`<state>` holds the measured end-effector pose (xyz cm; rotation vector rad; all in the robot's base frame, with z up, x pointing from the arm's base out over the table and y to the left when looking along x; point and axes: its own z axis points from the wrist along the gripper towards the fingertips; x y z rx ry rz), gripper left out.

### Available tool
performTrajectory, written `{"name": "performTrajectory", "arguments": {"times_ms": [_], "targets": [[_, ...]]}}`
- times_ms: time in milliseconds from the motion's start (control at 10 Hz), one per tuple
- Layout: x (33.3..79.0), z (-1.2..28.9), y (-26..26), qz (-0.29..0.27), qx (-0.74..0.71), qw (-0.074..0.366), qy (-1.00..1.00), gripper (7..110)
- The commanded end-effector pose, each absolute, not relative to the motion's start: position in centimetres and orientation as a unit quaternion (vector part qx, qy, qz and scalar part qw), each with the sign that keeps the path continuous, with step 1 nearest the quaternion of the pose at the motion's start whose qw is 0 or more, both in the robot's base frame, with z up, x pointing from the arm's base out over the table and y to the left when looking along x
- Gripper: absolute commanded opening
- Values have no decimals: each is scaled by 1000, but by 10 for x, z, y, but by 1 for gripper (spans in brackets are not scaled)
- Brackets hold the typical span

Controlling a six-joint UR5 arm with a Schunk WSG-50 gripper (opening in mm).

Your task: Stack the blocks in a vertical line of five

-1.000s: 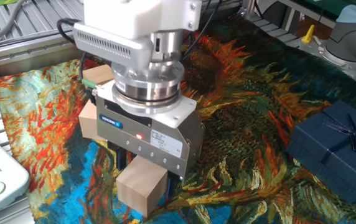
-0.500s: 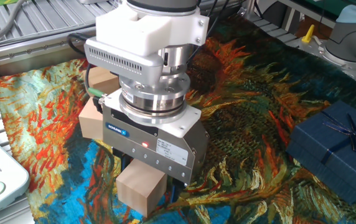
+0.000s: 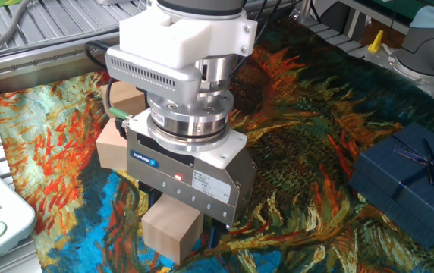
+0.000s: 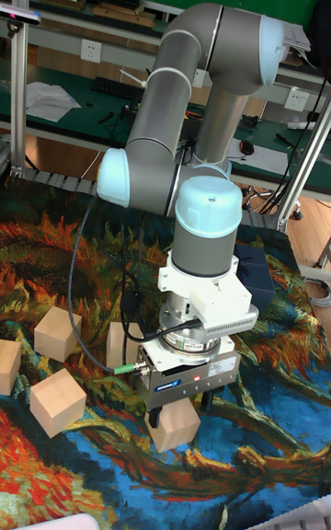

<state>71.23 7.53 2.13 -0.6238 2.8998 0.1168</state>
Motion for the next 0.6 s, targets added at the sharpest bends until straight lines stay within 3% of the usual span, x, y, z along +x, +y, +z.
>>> {"name": "performTrajectory", "arguments": {"times_ms": [0, 500], "targets": [[711, 21, 69, 32, -193, 80, 977, 66], [705, 19, 58, 12, -183, 64, 981, 66]]}}
